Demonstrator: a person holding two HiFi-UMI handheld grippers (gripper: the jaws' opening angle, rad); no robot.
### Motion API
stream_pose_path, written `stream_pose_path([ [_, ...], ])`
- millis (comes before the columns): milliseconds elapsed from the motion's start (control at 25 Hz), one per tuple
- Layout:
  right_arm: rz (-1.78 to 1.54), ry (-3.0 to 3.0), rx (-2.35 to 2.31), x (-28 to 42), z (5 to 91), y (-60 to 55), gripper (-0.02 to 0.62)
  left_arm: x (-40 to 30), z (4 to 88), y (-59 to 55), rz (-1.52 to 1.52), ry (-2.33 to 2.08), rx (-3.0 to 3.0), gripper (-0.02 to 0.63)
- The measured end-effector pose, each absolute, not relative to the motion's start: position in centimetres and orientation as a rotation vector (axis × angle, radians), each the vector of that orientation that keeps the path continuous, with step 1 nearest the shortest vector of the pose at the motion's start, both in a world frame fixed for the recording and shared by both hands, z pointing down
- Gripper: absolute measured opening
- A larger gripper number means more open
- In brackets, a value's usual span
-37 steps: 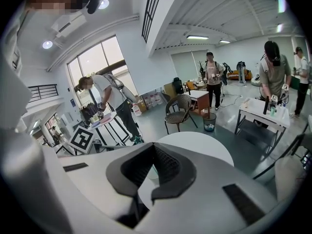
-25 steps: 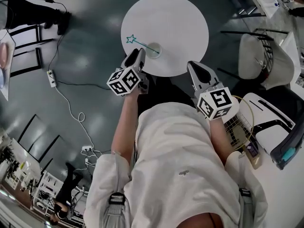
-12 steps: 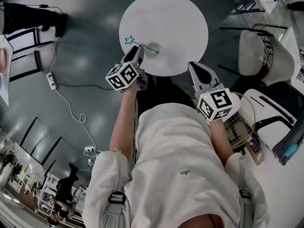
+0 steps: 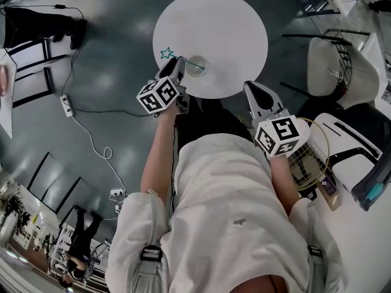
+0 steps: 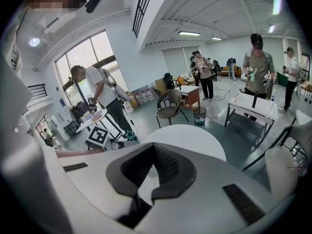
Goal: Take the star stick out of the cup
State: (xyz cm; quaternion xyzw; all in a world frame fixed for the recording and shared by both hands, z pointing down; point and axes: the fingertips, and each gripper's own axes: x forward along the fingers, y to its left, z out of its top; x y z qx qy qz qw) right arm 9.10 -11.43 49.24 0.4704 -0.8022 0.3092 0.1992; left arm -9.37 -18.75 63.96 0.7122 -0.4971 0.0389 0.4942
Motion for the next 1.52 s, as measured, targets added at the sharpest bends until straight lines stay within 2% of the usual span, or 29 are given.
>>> stream_pose_path([
  [920,0.888,-2.210,1.363,10.7,49.7,-11.2,0.006,-9.3,63.7,-19.7,0.103,-1.256,1.749,0.028],
  [1520,0.881,-2.232,1.371,10.6,49.2,-11.2,0.006,-9.6,61.5,-19.9,0.088,-1.282,1.816,0.023],
])
